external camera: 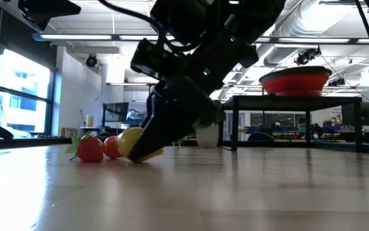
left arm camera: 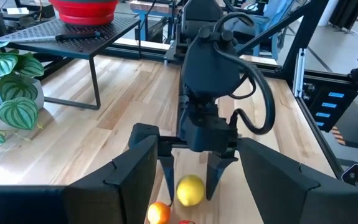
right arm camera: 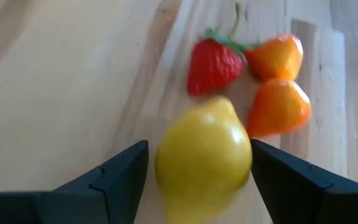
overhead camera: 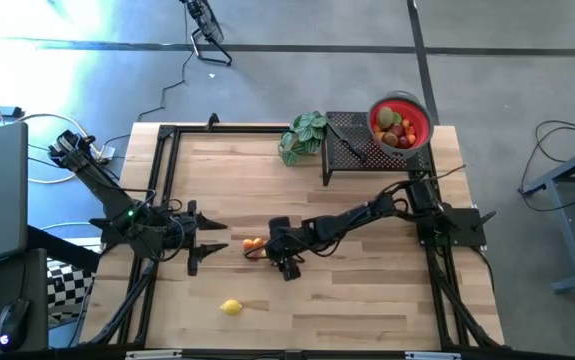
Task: Pick & Place Fruit
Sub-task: Put the yellow lemon into the red strainer bowl
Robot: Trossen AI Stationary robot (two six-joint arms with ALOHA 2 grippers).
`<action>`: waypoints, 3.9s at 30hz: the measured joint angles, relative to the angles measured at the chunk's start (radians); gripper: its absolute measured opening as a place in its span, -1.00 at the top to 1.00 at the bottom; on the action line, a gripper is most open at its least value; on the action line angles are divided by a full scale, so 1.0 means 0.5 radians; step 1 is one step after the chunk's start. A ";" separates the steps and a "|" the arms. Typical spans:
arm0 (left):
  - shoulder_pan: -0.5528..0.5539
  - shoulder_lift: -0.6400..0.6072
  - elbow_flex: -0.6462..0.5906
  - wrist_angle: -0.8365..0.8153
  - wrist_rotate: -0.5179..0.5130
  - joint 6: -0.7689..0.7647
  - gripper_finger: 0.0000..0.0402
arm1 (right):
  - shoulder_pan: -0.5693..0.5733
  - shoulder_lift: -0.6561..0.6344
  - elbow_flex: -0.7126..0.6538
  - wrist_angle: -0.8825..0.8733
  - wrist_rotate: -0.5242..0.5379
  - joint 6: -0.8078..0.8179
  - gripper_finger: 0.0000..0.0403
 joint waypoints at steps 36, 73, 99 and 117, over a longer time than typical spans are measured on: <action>0.000 0.000 0.000 0.000 0.002 -0.001 -0.11 | -0.004 -0.105 0.000 -0.028 0.018 0.023 -0.09; -0.001 -0.004 0.001 -0.002 0.014 0.021 -0.11 | -0.408 -1.574 0.000 -1.214 1.123 0.663 -0.05; 0.000 -0.005 0.001 -0.001 0.019 0.021 -0.11 | -1.429 -1.737 0.000 -2.132 1.426 1.234 -0.06; 0.000 -0.005 0.001 0.000 0.018 0.021 -0.11 | -1.855 -1.660 0.000 -2.423 1.147 1.377 -0.07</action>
